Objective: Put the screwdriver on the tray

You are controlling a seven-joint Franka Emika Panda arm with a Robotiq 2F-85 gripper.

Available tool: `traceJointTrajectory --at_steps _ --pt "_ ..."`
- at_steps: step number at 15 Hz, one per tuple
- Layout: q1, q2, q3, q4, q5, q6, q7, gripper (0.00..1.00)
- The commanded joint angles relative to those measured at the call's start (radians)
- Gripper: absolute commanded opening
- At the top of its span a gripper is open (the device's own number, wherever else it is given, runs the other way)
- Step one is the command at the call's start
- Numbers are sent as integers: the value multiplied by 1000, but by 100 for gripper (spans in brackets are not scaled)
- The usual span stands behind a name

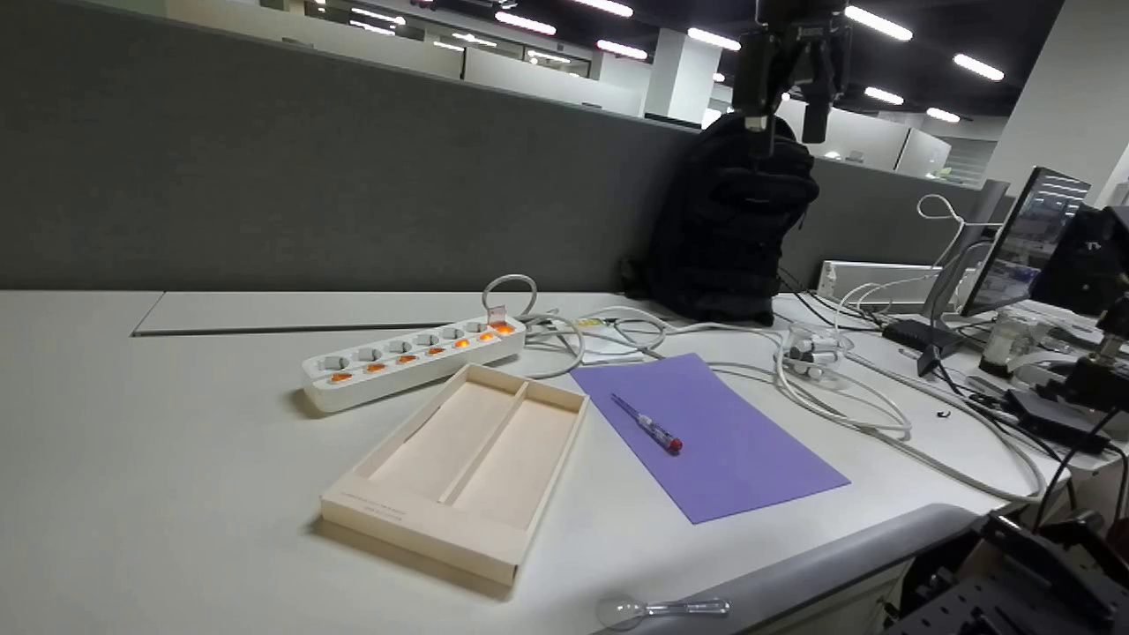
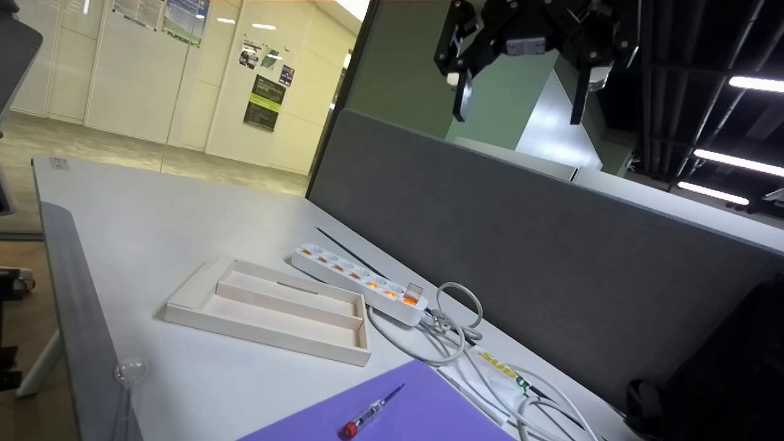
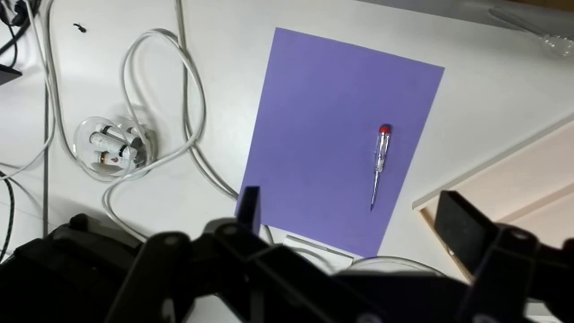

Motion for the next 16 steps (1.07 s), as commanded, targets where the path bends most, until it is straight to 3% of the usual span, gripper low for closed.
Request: traceJointTrajectory --at_steps 1,4,8,13,16 --pt "7 39 -19 -12 7 70 20 100" --pt "4 84 -27 -35 3 183 23 100" --pt "17 166 -51 -59 98 291 -45 100" --pt "22 284 -62 -75 265 315 -171 100" --pt "7 352 -57 -84 253 332 -164 100"
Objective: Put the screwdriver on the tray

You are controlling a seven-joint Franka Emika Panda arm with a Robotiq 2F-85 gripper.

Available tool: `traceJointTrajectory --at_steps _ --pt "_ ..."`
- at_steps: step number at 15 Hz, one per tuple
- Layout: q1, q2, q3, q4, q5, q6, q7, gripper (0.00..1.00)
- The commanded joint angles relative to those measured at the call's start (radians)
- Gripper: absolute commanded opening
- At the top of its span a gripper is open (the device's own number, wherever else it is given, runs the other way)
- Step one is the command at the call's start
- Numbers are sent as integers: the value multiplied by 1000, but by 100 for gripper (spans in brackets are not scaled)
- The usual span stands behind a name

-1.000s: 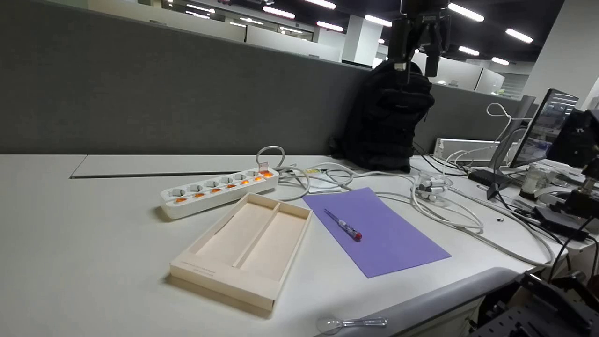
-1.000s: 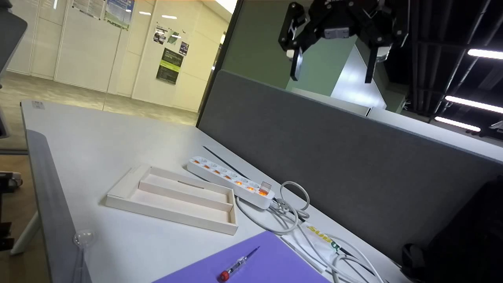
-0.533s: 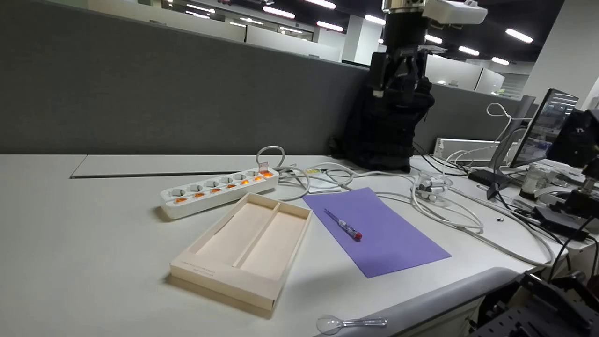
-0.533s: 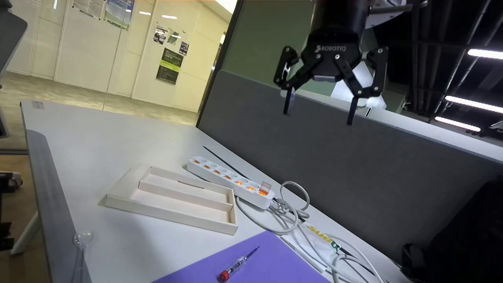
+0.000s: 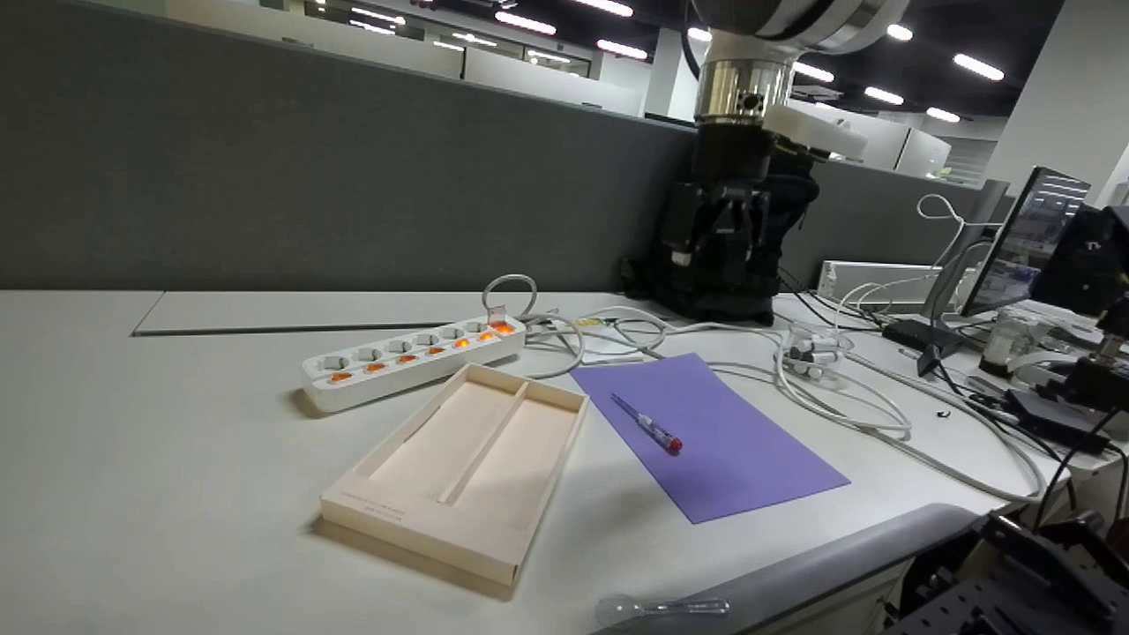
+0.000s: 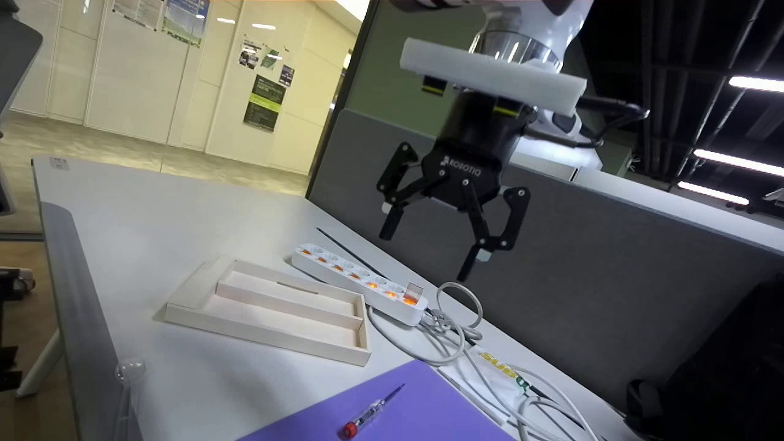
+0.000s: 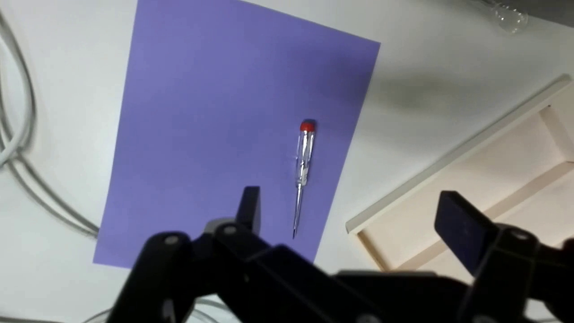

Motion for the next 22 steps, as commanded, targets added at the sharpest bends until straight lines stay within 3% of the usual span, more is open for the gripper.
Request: traceJointTrajectory --at_steps 1,7,8,12,15,22 --pt "-6 74 -9 -5 -17 34 13 100" --pt "-10 196 -31 -21 -231 145 157 100" --pt "-17 182 -19 -18 -168 121 86 100" --pt "-15 210 -23 -17 -208 140 117 100" --pt "-17 207 -20 -37 -184 207 133 100" --pt "-3 361 -13 -12 -107 375 192 100"
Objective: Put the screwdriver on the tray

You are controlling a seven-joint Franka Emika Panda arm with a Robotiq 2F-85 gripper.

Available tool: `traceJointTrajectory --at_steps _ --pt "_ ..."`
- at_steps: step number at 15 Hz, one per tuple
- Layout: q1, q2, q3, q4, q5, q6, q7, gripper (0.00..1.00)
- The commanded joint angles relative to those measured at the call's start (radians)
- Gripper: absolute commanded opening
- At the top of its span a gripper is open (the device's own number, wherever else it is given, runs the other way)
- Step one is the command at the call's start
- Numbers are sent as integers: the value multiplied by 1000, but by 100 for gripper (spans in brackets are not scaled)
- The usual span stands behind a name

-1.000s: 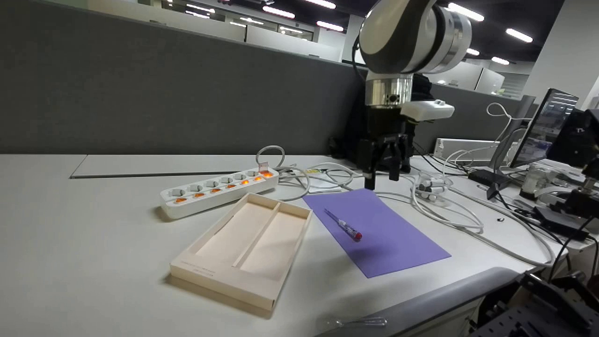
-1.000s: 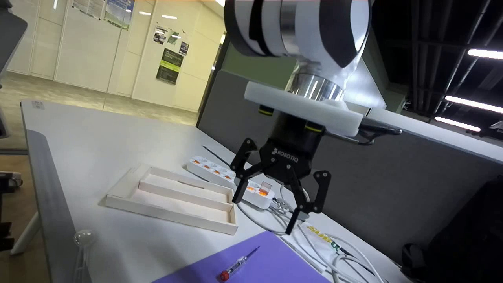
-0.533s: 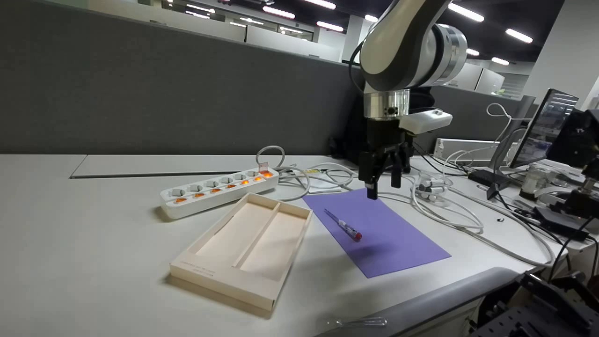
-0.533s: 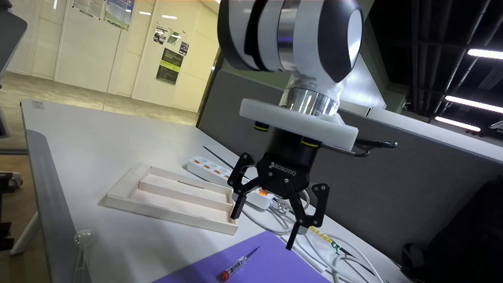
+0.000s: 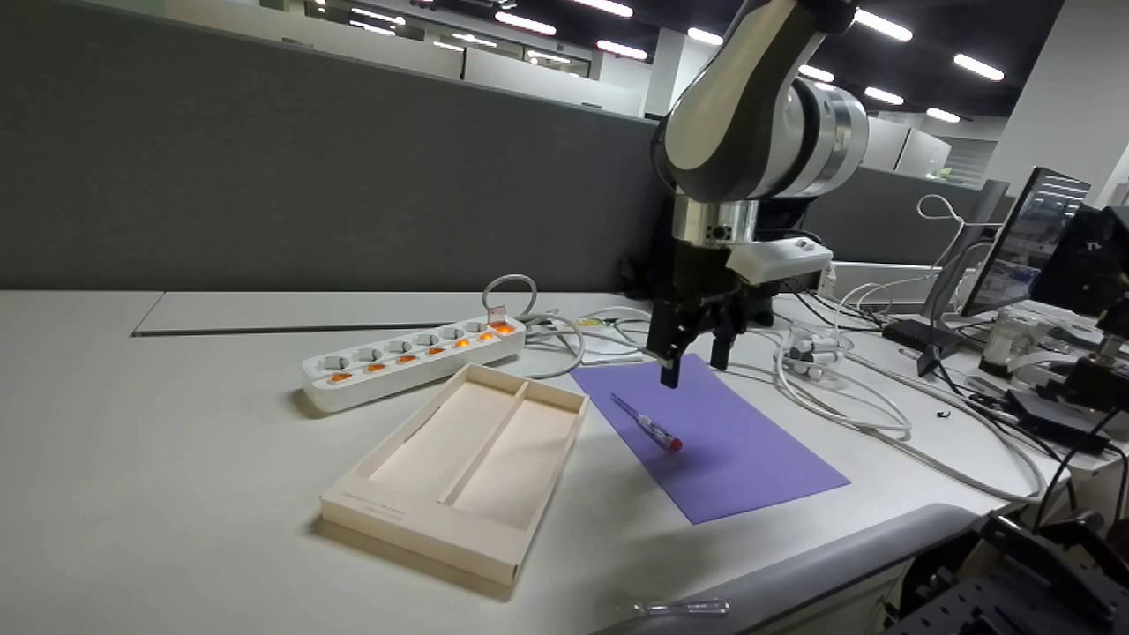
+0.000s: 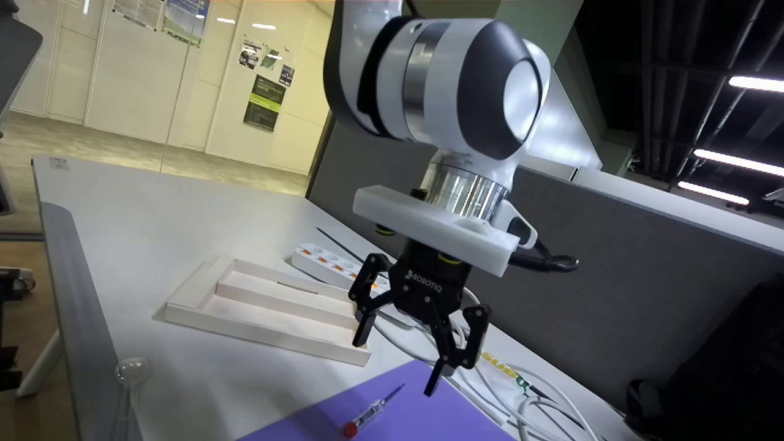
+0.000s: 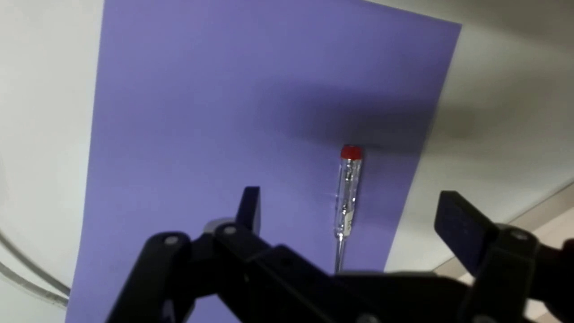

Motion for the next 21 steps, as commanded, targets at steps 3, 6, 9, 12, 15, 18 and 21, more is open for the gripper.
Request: traceJointTrajectory --at_steps 3,6,9,12,15,18,21 --pt "8 154 1 43 33 81 71 100" --pt "6 211 3 63 59 107 67 100" --pt "-3 245 16 80 94 125 64 75" --pt "-5 260 22 92 122 135 65 58" --pt "-7 266 28 99 144 137 63 37" --pt "-6 255 35 95 159 141 61 18" --pt "2 236 37 88 161 157 64 1"
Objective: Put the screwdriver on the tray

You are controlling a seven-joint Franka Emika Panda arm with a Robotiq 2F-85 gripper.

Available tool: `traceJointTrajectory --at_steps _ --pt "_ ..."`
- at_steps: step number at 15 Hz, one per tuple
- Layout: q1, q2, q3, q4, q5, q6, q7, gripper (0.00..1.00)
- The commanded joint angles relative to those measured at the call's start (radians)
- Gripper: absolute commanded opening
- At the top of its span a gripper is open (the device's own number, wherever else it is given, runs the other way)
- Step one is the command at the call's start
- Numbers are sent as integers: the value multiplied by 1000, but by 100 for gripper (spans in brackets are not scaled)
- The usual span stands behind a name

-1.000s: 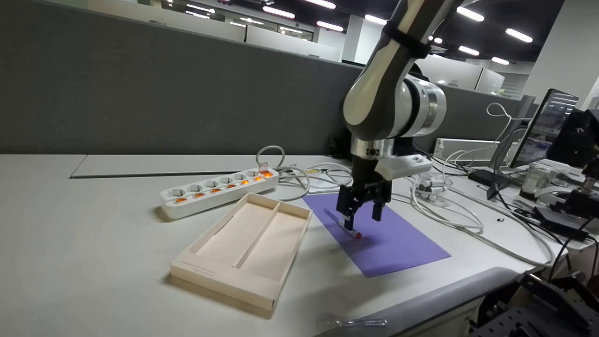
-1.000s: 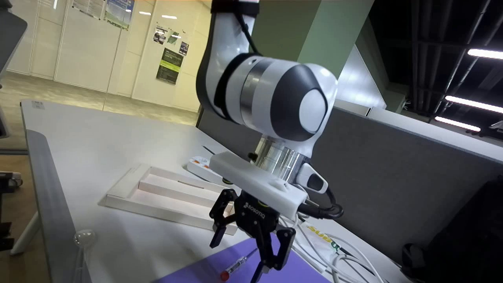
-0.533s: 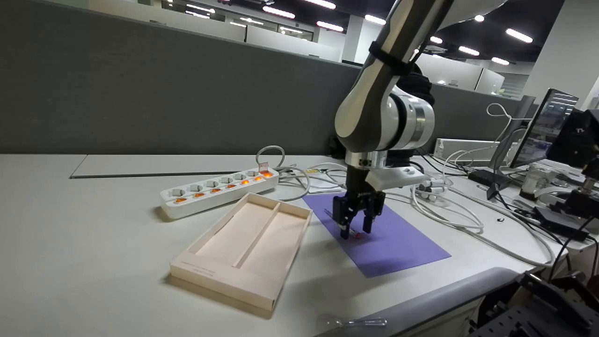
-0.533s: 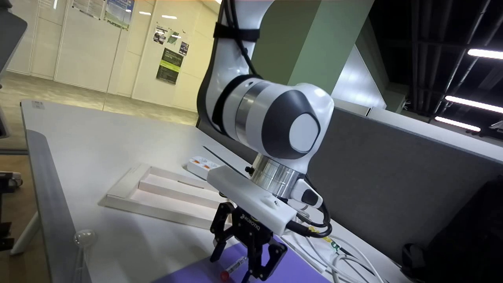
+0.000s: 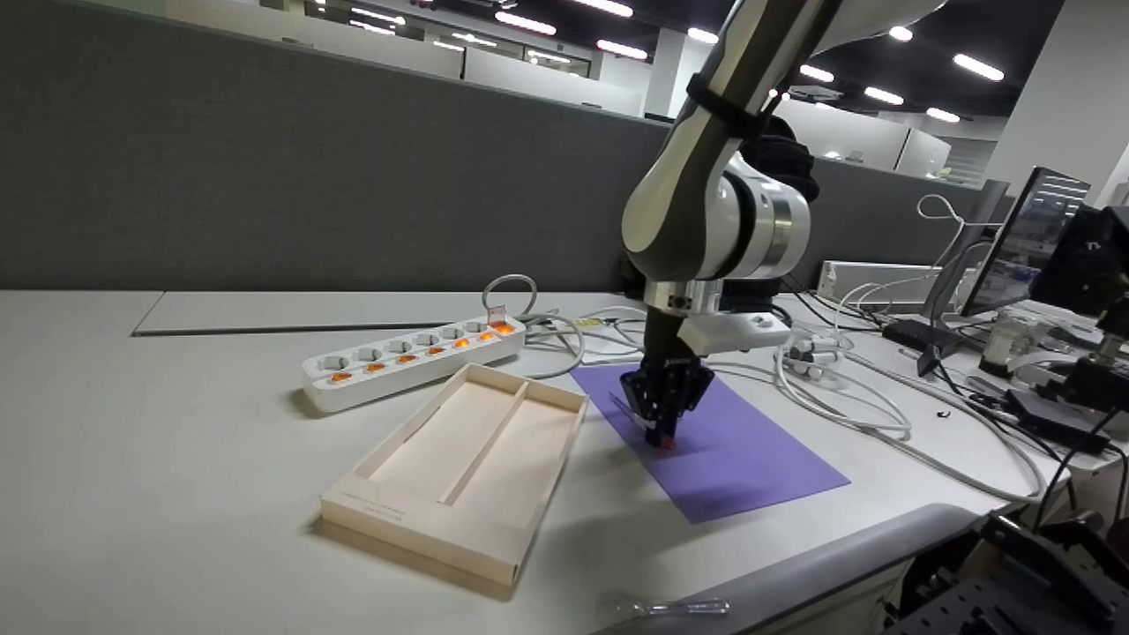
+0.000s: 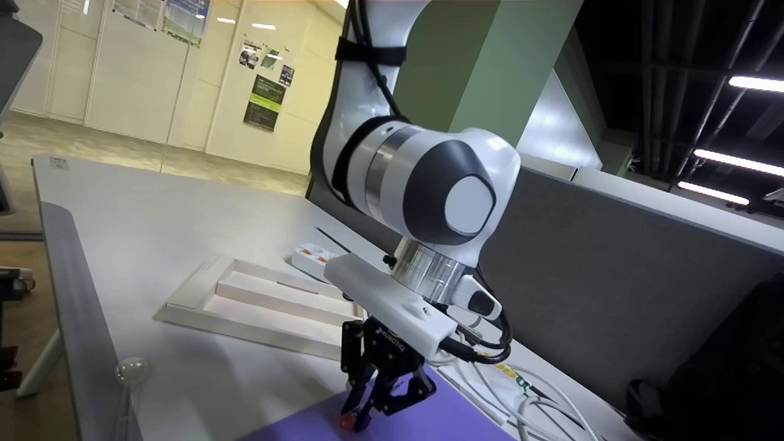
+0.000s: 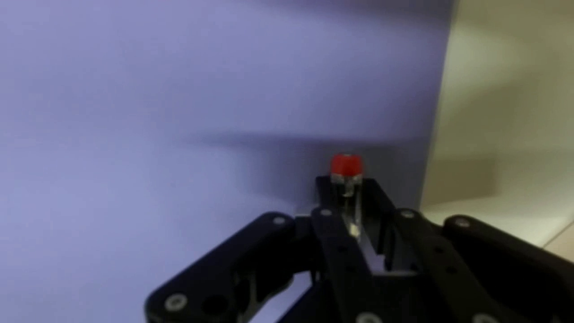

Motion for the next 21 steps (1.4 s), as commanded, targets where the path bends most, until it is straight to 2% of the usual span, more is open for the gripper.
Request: traceJointTrajectory --at_steps 1,2,6,13,18,21 --pt "1 -29 14 -5 6 22 30 1" --pt "4 -38 17 -7 4 31 30 4" --pt "4 -93 60 -4 21 44 19 4" --pt "74 -133 122 47 11 1 29 4" --pt "135 -96 116 83 -31 -75 29 4" --pt "156 -61 101 91 -60 -59 40 4"
